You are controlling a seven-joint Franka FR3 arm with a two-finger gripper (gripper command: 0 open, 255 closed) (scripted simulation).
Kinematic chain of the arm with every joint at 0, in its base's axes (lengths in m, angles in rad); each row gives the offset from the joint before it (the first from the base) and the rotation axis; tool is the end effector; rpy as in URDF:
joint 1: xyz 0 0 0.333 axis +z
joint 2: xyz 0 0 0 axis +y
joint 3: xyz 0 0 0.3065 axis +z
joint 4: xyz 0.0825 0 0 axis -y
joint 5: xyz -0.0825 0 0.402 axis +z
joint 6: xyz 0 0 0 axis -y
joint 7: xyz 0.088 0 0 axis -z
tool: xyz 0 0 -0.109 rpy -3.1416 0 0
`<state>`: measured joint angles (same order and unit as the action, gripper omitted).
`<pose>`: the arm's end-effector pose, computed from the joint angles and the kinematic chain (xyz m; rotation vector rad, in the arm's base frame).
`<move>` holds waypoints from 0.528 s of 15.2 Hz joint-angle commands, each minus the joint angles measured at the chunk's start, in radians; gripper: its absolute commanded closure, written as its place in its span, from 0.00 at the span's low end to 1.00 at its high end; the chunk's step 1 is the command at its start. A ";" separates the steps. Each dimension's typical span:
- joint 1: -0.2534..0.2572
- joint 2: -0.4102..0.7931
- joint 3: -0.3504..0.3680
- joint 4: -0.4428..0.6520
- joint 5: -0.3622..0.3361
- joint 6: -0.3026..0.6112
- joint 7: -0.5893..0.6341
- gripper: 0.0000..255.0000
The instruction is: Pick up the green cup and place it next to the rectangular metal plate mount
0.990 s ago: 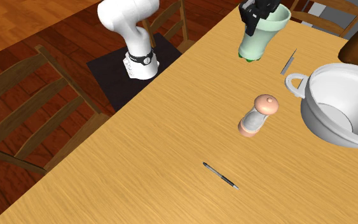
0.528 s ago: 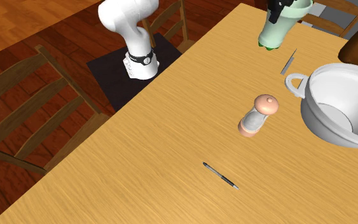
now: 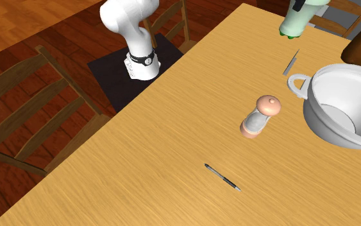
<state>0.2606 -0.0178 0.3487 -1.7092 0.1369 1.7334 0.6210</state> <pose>0.4666 0.3429 0.5694 -3.0113 0.0468 0.0623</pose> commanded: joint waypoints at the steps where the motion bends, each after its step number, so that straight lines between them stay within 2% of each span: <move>1: 0.014 0.035 0.015 0.026 -0.012 0.012 0.031 1.00; 8: 0.014 0.030 0.015 -0.073 -0.008 0.106 0.019 1.00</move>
<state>0.2749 0.0129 0.3637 -1.7685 0.1284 1.8249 0.6417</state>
